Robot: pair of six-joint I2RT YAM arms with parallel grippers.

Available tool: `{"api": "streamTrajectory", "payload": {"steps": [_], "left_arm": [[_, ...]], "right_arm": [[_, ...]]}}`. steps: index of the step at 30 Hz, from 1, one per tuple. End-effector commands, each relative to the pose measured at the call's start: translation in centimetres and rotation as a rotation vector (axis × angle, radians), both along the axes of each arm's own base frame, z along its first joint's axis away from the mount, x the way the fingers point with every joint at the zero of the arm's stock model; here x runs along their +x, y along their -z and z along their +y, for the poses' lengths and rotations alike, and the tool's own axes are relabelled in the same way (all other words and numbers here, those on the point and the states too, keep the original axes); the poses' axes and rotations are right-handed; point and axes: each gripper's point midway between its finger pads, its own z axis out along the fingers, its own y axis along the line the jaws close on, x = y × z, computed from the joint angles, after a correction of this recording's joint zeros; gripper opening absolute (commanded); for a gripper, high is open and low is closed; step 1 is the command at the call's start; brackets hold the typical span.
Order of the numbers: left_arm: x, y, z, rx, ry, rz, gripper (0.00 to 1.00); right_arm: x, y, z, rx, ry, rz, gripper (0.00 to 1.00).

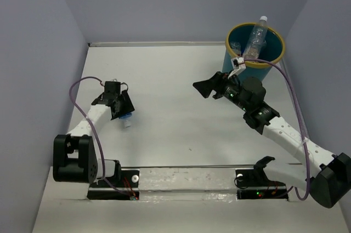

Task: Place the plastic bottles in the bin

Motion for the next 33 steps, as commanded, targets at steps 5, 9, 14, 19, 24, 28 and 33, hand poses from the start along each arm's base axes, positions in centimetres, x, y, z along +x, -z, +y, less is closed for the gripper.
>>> {"api": "streamTrajectory", "payload": {"steps": [5,9,14,19,24,28,33], "left_arm": [[-0.8,-11.2,-14.6,-0.338,0.518,-0.423,0.62],[-2.7,-14.7,-18.4,-0.466,0.662,-0.538,0.62],[-5.3,-16.8,-22.6,-0.61,0.834,-0.575,0.62],[-6.9,-16.6,-24.9,-0.633,0.926,-0.547,0.62],[-8.5,-16.1,-27.3,-0.65,1.015,-0.509,0.62],[-9.3,-17.2,-28.1,-0.652,1.058,-0.533,0.65],[-9.1,-19.4,-27.6,-0.616,1.051,-0.585,0.85]], "right_arm": [[-0.5,0.1,4.5,0.128,-0.157,0.069,0.91],[-1.3,0.4,6.9,0.144,-0.271,0.093,0.96],[-0.8,1.4,8.4,0.102,-0.321,0.102,1.0],[-1.2,1.9,9.8,0.097,-0.401,0.098,1.0],[-1.1,2.2,11.5,0.083,-0.443,0.101,0.99],[0.1,1.5,10.9,0.065,-0.363,0.056,0.83],[2.7,-1.2,8.4,-0.03,-0.166,-0.034,0.31]]}}
